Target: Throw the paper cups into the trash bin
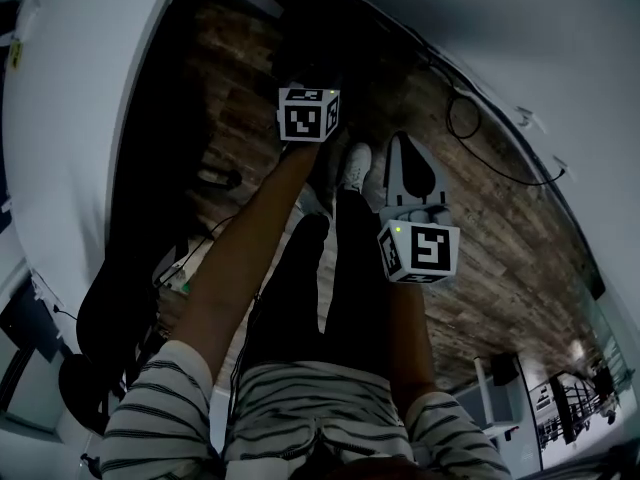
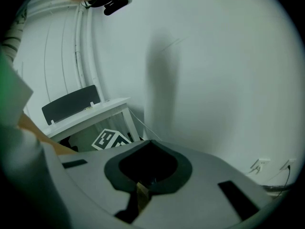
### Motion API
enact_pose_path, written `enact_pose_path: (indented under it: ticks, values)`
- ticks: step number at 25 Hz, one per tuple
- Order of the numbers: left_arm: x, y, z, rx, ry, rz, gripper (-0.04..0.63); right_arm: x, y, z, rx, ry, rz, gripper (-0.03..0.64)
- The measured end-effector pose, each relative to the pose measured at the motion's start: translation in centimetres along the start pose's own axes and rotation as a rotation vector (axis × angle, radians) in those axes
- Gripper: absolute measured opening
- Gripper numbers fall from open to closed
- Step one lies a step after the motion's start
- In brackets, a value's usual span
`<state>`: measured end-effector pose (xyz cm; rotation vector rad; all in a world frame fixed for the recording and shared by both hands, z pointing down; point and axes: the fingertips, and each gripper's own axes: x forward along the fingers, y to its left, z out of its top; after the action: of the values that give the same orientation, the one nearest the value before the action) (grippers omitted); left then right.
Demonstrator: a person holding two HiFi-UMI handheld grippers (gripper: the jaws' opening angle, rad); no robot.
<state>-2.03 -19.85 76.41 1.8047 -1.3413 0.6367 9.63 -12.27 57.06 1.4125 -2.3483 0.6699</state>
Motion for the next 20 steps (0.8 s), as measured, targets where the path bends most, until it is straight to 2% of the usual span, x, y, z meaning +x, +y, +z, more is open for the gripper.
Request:
enact_pose_path:
  ticks: [9, 17, 20]
  values:
    - [-6.3, -0.7, 2.2, -0.049, -0.077, -0.003, 0.144, -1.9, 3.2, 2.9, -0.037, -0.024, 0.034, 0.009]
    - [-11.9, -2.3, 5.4, -0.066, -0.157, -0.016, 0.113, -4.2, 4.8, 6.2, -0.053, -0.053, 0.065, 0.009]
    - [-13.8, -2.4, 6.7, -0.050, -0.185, -0.018, 0.103, -4.8, 5.3, 7.5, -0.066, -0.064, 0.065, 0.009]
